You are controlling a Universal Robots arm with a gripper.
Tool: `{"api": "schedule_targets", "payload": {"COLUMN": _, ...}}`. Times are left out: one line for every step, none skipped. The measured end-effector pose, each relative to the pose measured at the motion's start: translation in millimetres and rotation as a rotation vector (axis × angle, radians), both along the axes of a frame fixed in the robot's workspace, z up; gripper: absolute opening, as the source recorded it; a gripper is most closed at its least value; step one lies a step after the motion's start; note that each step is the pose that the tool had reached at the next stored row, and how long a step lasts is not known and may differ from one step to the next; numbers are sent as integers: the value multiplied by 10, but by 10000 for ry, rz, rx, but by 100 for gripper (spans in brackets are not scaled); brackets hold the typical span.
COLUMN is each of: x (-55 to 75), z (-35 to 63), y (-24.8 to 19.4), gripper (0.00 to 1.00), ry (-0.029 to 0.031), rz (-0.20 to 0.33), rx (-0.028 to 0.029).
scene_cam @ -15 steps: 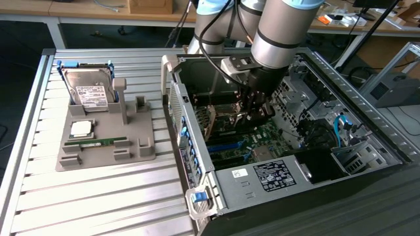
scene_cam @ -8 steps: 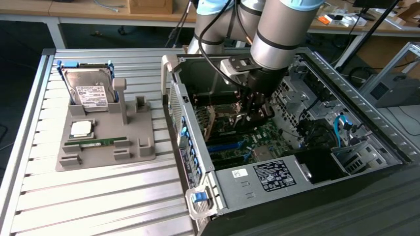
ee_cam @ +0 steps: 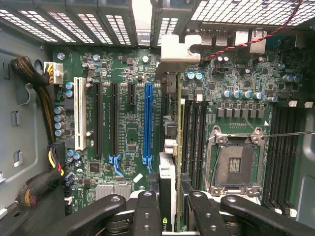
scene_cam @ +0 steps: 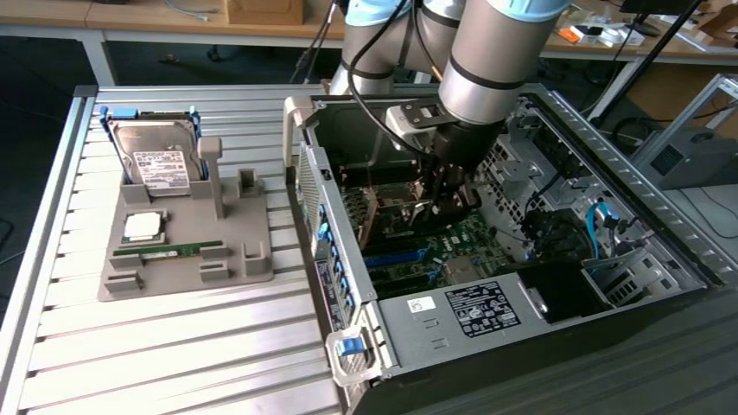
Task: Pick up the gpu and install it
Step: 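Insert the gpu into the slot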
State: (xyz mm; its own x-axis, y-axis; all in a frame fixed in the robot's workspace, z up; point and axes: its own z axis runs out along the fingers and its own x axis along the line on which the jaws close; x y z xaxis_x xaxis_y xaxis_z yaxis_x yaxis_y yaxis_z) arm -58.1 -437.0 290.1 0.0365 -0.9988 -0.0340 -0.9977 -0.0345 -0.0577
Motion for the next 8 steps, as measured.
{"api": "schedule_targets", "payload": {"x": -2, "z": -2, "y": -1, "gripper": 27, "ry": 0, "rz": 1, "rx": 0}}
{"api": "schedule_targets", "payload": {"x": -6, "z": -5, "y": -2, "gripper": 27, "ry": -1, "rz": 0, "rx": 2}}
{"api": "schedule_targets", "payload": {"x": -8, "z": -7, "y": -3, "gripper": 27, "ry": -1, "rz": 0, "rx": 2}}
{"api": "schedule_targets", "payload": {"x": -11, "z": -10, "y": -4, "gripper": 27, "ry": 0, "rz": 1, "rx": -1}}
{"api": "schedule_targets", "payload": {"x": -15, "z": -13, "y": -6, "gripper": 27, "ry": 0, "rz": 0, "rx": -2}}
{"api": "schedule_targets", "payload": {"x": -17, "z": -16, "y": -8, "gripper": 27, "ry": 0, "rz": 1, "rx": -2}}
{"api": "schedule_targets", "payload": {"x": -24, "z": -19, "y": -11, "gripper": 27, "ry": 0, "rz": 0, "rx": -2}}
{"api": "schedule_targets", "payload": {"x": -30, "z": -22, "y": -17, "gripper": 27, "ry": 0, "rz": 0, "rx": -1}}
